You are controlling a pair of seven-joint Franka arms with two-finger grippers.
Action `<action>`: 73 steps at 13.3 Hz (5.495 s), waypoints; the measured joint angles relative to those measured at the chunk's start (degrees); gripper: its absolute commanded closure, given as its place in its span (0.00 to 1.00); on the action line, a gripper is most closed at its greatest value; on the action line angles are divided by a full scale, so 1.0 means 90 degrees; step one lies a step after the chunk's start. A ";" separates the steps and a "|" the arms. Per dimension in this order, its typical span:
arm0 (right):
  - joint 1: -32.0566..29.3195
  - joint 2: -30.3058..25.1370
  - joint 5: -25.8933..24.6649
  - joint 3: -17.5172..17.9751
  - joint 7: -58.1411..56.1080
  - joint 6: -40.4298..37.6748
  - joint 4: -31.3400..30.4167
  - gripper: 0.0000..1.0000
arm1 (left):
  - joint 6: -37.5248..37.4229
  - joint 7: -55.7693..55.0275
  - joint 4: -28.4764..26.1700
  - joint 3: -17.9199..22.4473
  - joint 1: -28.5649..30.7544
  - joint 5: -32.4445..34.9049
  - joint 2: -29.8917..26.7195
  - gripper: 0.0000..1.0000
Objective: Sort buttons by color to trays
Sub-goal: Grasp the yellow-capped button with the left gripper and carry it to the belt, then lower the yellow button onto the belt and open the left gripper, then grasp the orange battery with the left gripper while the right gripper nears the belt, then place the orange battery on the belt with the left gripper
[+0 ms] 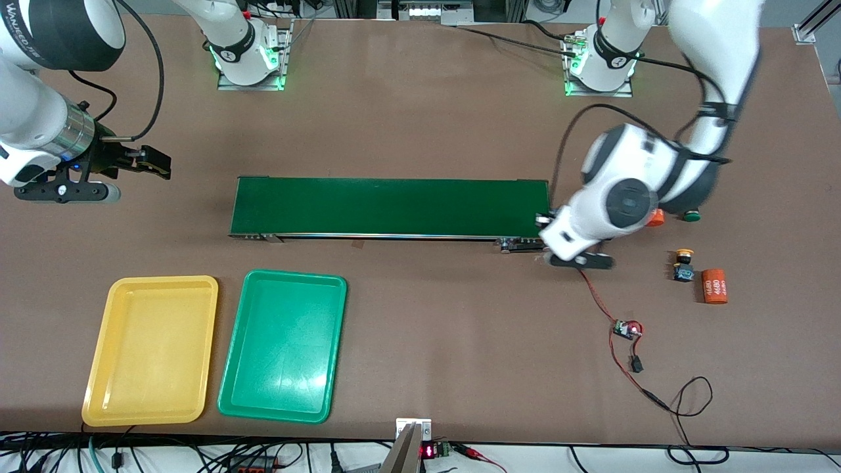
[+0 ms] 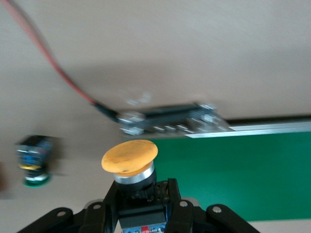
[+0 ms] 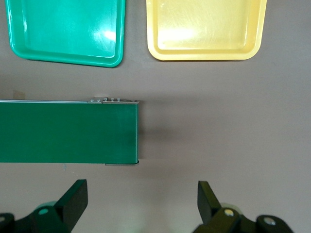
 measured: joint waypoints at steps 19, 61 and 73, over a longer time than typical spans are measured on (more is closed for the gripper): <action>-0.0001 0.0030 0.0000 0.0000 0.0000 -0.0053 -0.0005 0.00 | -0.1056 -0.0750 0.0919 -0.0015 0.0073 0.0297 -0.0189 0.00; 0.0657 -0.0358 0.0365 0.2464 0.3784 0.4084 -0.3094 0.00 | -0.2163 0.7679 0.1799 -0.2751 0.3232 0.2034 0.1668 0.87; 0.0649 -0.0265 0.0261 0.2451 0.3784 0.4078 -0.3093 0.00 | -0.0115 0.7884 0.0157 -0.2718 0.1588 0.2052 0.1823 0.00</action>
